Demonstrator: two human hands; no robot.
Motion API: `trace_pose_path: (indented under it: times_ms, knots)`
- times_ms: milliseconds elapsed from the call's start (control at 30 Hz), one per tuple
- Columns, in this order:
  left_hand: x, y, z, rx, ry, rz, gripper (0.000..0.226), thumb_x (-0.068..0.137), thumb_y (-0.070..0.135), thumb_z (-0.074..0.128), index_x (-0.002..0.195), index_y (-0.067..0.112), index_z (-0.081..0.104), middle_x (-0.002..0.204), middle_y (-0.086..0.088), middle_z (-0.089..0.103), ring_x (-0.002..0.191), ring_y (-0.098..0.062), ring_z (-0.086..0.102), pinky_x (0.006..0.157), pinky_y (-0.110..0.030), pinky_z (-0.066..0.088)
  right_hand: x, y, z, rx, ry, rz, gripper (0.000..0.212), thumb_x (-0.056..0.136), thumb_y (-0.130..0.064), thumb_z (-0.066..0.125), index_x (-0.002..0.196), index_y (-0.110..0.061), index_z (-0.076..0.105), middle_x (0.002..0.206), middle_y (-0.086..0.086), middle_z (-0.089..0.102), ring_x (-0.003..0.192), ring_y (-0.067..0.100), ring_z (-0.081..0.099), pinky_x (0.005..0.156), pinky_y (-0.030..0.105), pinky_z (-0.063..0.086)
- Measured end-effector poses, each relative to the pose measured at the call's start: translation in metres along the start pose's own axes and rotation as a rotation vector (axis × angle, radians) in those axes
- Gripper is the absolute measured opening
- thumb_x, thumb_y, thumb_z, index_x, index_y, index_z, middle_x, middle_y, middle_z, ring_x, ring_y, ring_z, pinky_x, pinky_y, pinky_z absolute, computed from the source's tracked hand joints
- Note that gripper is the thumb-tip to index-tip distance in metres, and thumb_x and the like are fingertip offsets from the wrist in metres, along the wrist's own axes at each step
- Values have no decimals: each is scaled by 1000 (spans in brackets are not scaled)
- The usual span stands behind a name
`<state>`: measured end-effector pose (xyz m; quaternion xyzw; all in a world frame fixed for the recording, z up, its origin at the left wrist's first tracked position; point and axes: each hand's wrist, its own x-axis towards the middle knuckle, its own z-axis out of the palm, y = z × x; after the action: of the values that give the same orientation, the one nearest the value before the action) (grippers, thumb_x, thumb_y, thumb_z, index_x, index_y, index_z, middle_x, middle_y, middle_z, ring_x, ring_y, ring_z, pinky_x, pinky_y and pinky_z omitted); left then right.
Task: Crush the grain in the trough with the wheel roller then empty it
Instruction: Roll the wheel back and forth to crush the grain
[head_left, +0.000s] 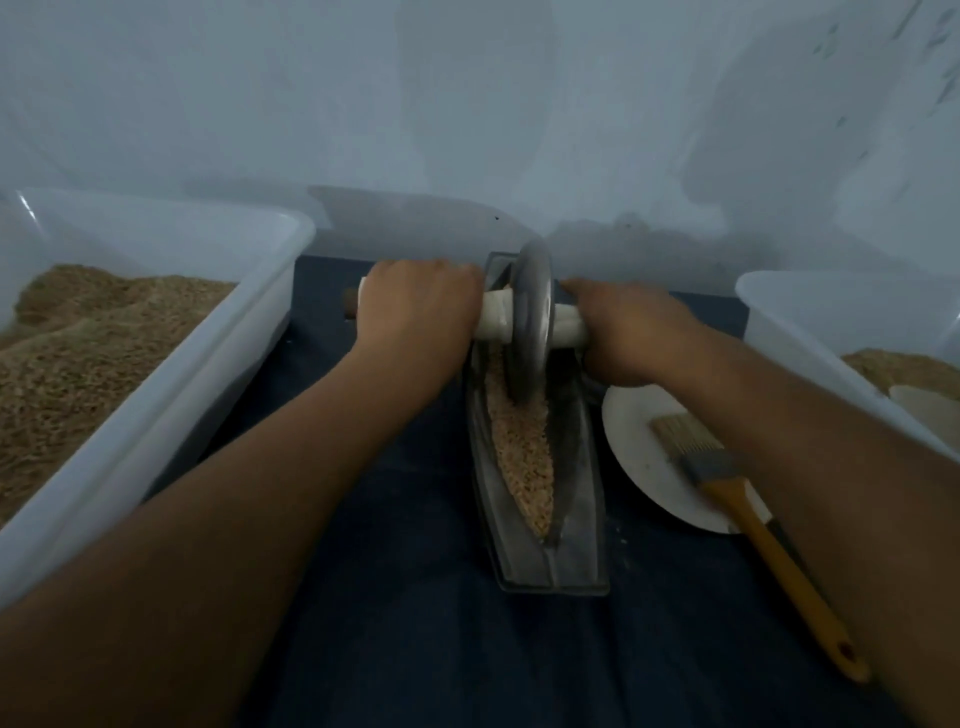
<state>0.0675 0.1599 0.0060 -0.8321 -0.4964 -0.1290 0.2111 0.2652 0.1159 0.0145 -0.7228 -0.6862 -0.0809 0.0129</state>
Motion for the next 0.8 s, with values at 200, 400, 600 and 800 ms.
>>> trace_pose_path:
  times_ms: [200, 400, 600, 800]
  knots:
    - [15, -4, 7, -84, -106, -72, 26, 87, 21, 65, 113, 22, 59, 105, -7, 64, 95, -31, 62, 66, -37, 36, 31, -2, -12, -58, -160, -14, 68, 81, -26, 73, 142, -18, 45, 132, 12, 59, 116, 33, 58, 96, 44, 51]
    - [2, -4, 7, -117, -49, -52, 26, 86, 17, 64, 110, 21, 56, 104, -6, 65, 92, -30, 63, 66, -36, 35, 14, -4, -8, -69, -31, -2, 58, 83, -27, 68, 137, -23, 48, 127, 10, 60, 112, 34, 59, 83, 39, 50]
    - [-33, 0, -4, -88, 19, -5, 35, 81, 19, 69, 106, 18, 45, 102, -6, 59, 88, -28, 61, 69, -37, 31, -31, -14, -5, -38, 109, -6, 47, 79, -25, 70, 122, -18, 50, 110, 12, 64, 97, 36, 62, 67, 35, 41]
    - [-74, 11, -31, -17, 78, 25, 42, 79, 17, 68, 109, 16, 40, 106, -8, 54, 94, -28, 56, 74, -36, 27, -85, -22, -5, -1, 138, -7, 40, 86, -23, 64, 124, -22, 55, 102, 7, 66, 91, 31, 62, 65, 32, 39]
